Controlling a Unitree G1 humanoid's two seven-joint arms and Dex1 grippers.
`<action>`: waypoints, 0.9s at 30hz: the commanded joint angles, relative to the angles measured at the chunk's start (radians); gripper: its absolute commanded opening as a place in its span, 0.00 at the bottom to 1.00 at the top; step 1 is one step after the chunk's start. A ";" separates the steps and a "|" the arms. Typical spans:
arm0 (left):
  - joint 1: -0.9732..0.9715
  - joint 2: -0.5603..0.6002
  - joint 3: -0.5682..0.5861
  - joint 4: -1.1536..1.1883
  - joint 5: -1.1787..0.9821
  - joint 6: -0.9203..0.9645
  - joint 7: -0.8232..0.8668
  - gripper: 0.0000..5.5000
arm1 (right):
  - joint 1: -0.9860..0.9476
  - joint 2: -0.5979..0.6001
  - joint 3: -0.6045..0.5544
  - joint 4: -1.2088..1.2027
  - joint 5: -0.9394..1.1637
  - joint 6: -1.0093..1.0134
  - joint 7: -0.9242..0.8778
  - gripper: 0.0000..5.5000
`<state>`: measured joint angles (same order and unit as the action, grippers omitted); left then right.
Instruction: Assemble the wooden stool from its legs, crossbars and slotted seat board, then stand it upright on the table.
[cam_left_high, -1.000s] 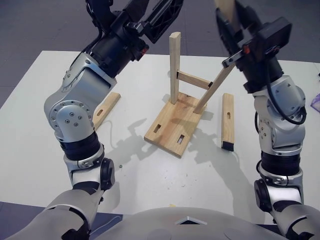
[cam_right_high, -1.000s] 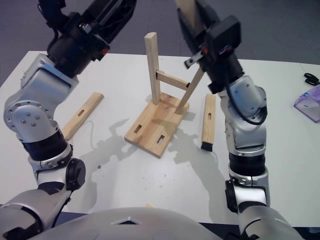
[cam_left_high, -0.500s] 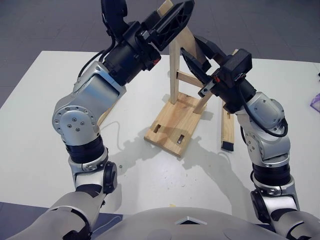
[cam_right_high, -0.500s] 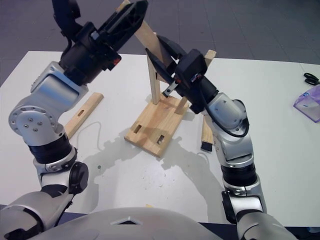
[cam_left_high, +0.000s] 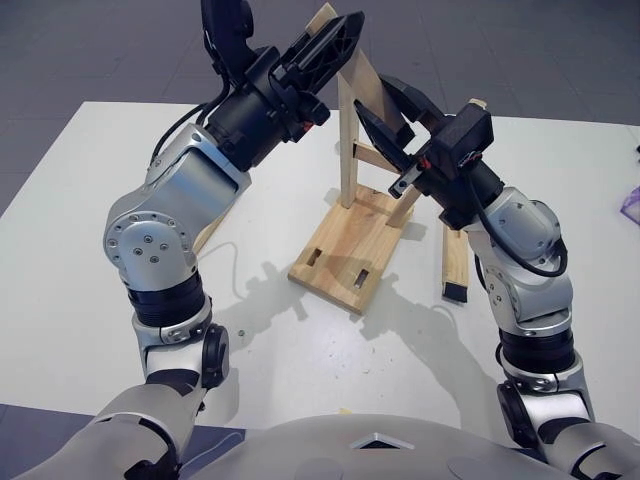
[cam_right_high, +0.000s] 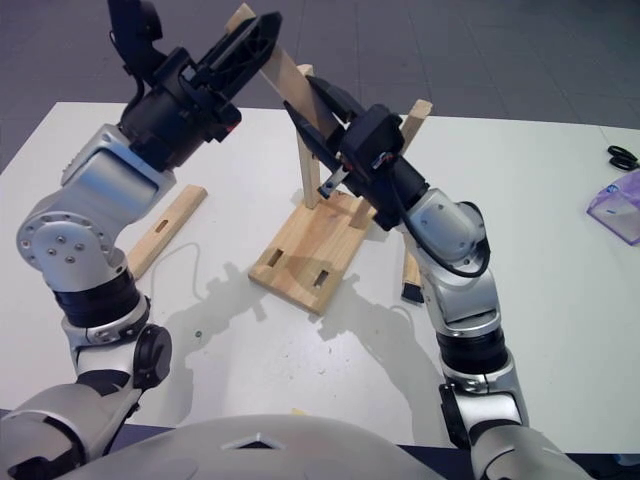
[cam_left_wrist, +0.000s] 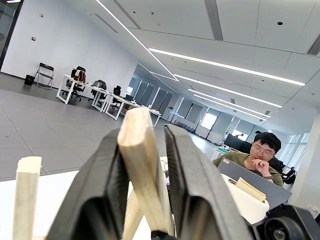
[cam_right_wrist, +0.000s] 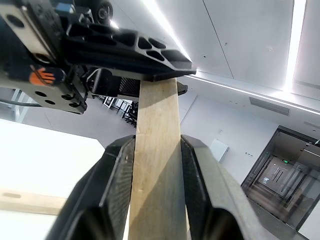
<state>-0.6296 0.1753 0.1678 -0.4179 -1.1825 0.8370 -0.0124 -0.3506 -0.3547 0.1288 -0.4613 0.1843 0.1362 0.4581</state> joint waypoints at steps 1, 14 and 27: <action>-0.011 0.005 -0.008 -0.007 -0.022 -0.005 -0.003 0.09 | 0.006 0.007 -0.005 -0.003 -0.007 -0.003 -0.002 0.24; -0.066 0.175 0.142 0.101 0.131 -0.119 -0.013 0.08 | 0.006 0.015 -0.027 0.037 -0.045 -0.014 -0.037 0.50; 0.361 0.543 0.107 0.455 0.644 -0.480 -0.607 0.08 | 0.048 0.012 -0.085 0.060 -0.068 -0.010 -0.072 0.88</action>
<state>-0.2919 0.7188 0.2949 -0.0324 -0.5811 0.4103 -0.5661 -0.3080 -0.3429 0.0502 -0.4069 0.1202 0.1194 0.3895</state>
